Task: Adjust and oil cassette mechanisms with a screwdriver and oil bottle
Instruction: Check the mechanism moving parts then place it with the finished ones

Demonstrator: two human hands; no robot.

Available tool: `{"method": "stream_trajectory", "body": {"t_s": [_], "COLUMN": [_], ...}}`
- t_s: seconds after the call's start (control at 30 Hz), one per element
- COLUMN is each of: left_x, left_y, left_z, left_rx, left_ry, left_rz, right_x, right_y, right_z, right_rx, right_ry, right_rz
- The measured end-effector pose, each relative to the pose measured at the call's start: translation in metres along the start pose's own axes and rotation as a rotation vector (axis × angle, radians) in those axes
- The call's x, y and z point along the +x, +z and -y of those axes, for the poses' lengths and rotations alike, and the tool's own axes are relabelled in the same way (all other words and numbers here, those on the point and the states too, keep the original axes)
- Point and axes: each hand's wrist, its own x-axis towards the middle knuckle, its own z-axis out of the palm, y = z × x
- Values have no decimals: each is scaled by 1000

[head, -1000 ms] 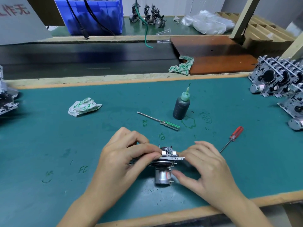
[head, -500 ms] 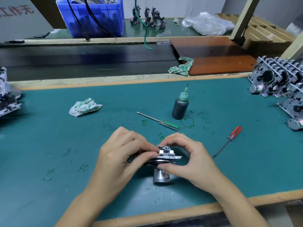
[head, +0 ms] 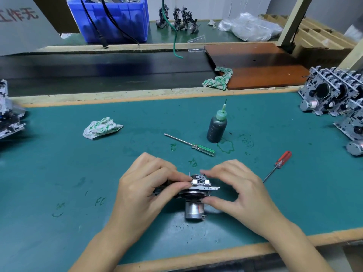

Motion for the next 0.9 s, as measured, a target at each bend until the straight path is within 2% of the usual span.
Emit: {"method": "stream_trajectory", "body": {"t_s": [0.1, 0.33, 0.43, 0.5, 0.57, 0.6, 0.73, 0.9], "left_x": [-1, 1, 4, 5, 3, 1, -4, 1], "left_y": [1, -1, -10, -20, -31, -36, -48, -49], "left_z": [0, -3, -5, -3, 1, 3, 8, 7], "left_rx": [13, 20, -84, -166, -147, -120, -48, 89], "left_ry": [11, 3, -94, -175, -197, -197, -191, -129], "left_rz": [-7, 13, 93, 140, 141, 139, 158, 191], "right_x": [-9, -13, -7, 1, 9, 14, 34, 44], "right_y": [6, -1, -9, -19, -28, -29, -22, -23], "right_z": [-2, 1, 9, 16, 27, 34, 52, 46], "right_rx": [-169, -309, -228, -51, 74, 43, -311, -335], "right_ry": [-77, -98, -58, -29, -58, -100, -282, -372], "right_rz": [-64, 29, -4, -84, -145, -143, 7, 148]}}
